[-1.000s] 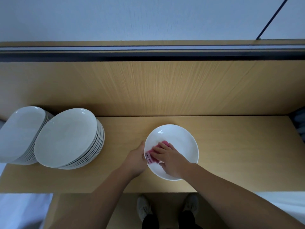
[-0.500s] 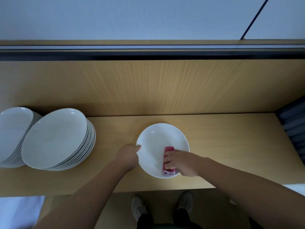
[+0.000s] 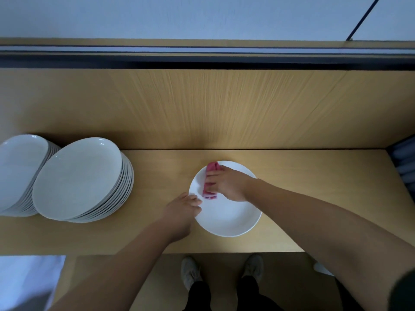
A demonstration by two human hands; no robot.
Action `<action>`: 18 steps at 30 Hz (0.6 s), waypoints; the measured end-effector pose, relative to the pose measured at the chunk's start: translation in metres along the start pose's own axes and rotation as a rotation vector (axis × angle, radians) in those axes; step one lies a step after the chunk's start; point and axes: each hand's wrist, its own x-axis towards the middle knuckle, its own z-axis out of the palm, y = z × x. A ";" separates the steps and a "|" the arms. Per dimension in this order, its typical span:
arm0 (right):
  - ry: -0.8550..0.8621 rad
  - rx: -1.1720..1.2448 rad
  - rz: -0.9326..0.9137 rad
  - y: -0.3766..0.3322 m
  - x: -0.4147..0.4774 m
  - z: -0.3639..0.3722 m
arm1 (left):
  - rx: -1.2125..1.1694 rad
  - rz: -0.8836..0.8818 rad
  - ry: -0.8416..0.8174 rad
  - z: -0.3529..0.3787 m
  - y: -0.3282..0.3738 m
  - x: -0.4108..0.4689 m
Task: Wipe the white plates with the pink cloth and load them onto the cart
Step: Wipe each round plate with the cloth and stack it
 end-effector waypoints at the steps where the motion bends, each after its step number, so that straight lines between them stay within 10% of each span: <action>1: -0.004 0.001 0.021 0.000 0.001 0.003 | 0.015 0.019 -0.016 0.000 -0.001 0.001; 18: -0.373 0.063 0.570 -0.051 -0.077 -0.001 | 0.193 0.019 -0.182 0.000 -0.004 0.012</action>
